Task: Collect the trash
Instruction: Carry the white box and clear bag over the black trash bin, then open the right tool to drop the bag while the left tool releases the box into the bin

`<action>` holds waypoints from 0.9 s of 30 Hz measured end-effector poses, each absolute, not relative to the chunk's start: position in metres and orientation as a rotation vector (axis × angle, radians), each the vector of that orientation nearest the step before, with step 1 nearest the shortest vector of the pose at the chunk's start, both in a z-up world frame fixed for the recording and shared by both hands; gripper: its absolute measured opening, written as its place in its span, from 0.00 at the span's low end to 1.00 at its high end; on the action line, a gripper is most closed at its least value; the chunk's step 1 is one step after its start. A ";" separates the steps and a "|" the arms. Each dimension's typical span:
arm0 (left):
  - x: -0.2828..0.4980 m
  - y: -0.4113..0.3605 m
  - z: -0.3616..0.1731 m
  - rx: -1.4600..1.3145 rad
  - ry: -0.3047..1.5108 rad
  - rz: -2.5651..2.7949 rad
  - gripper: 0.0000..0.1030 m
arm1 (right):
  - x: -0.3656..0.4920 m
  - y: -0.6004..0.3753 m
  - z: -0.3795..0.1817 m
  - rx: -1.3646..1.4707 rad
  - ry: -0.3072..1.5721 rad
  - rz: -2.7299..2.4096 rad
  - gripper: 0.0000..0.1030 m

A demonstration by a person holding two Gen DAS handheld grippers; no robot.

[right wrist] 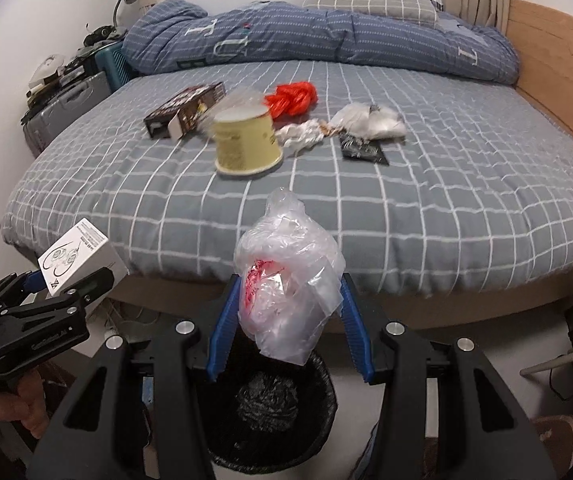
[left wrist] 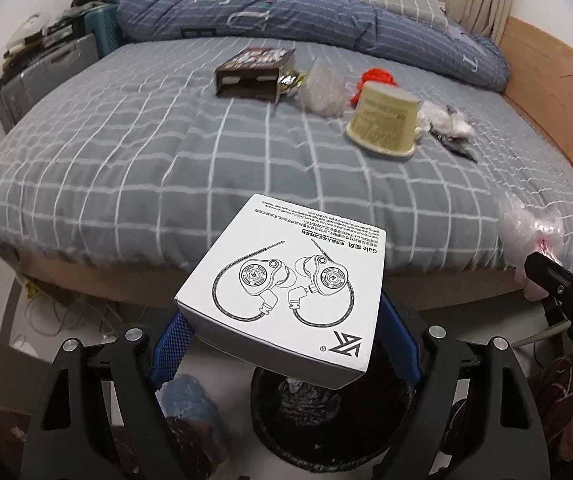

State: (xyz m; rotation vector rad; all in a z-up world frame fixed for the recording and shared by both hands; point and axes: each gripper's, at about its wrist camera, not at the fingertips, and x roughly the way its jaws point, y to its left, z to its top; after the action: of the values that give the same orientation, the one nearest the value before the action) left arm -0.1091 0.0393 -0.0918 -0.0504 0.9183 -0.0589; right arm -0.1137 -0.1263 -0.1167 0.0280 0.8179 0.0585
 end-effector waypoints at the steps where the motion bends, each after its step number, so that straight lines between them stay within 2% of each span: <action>1: -0.112 0.042 -0.094 -0.049 0.924 -0.053 0.78 | -0.116 -0.123 -0.120 0.027 0.827 0.062 0.45; 11: -0.143 0.062 -0.122 -0.080 0.994 -0.017 0.78 | -0.125 -0.096 -0.155 0.008 0.911 0.113 0.45; 27: -0.101 0.062 -0.205 -0.054 1.119 -0.003 0.78 | -0.074 -0.079 -0.252 0.019 1.118 0.176 0.46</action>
State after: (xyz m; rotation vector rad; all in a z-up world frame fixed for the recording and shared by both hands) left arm -0.1012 0.0617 -0.2051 -0.0544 1.1189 -0.0030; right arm -0.0738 -0.0785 -0.2523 0.0188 1.1176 0.1764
